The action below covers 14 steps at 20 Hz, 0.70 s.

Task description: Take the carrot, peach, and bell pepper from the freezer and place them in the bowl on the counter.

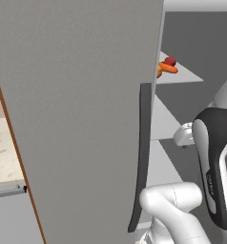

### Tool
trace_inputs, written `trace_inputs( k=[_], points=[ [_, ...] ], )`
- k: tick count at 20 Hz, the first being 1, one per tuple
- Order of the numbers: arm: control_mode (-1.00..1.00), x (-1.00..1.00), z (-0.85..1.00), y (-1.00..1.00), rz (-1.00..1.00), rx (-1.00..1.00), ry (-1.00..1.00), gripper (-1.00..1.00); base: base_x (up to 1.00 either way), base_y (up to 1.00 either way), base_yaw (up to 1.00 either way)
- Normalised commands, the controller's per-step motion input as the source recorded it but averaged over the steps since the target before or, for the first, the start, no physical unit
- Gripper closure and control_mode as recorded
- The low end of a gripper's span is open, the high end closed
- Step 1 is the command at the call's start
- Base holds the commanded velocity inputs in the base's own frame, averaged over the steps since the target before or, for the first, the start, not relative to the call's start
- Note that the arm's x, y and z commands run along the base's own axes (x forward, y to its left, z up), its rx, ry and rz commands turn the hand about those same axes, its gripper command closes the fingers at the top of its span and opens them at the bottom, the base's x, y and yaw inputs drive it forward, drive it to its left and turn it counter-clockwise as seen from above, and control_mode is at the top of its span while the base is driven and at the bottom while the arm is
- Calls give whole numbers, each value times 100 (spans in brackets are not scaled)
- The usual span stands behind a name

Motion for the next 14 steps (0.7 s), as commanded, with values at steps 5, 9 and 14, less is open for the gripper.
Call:
trace_inputs(
  k=[5,9,14],
  points=[
    [100,0,0,0,0,0,0,-100,15,-27,0],
    [100,0,0,0,0,0,0,-100,0,-6,1],
    [-100,-2,1,0,0,0,0,-100,0,0,0]
  ],
)
